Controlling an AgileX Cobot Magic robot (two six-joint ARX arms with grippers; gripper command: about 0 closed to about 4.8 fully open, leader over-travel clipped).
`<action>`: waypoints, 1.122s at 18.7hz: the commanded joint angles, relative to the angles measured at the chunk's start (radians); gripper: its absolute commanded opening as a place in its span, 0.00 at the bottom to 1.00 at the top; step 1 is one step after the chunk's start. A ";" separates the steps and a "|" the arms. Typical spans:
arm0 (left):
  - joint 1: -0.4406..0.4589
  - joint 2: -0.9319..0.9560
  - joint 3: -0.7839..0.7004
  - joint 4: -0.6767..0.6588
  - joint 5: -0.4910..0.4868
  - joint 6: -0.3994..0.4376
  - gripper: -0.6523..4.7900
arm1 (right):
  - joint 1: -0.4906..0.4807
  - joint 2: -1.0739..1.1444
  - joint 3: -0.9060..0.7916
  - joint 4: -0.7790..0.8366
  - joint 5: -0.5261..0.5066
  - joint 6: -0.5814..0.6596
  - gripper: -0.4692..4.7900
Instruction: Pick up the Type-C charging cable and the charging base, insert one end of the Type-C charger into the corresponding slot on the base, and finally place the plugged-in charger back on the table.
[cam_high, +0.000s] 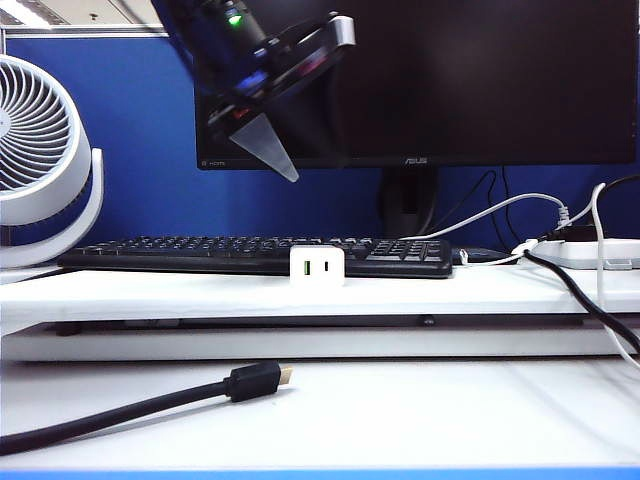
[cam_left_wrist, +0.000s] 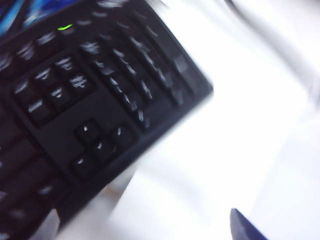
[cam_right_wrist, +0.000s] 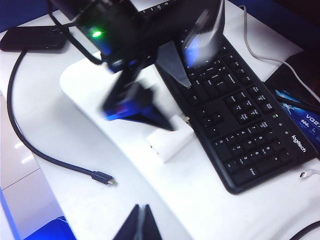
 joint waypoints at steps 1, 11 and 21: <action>-0.002 0.005 0.003 -0.109 -0.045 0.337 1.00 | 0.001 -0.003 0.005 0.012 -0.008 0.005 0.08; -0.007 0.084 0.002 -0.119 0.000 0.416 1.00 | 0.001 -0.003 0.005 0.012 -0.009 0.004 0.08; -0.013 0.152 0.001 -0.070 -0.003 0.414 1.00 | 0.001 -0.003 0.005 0.012 -0.008 0.004 0.08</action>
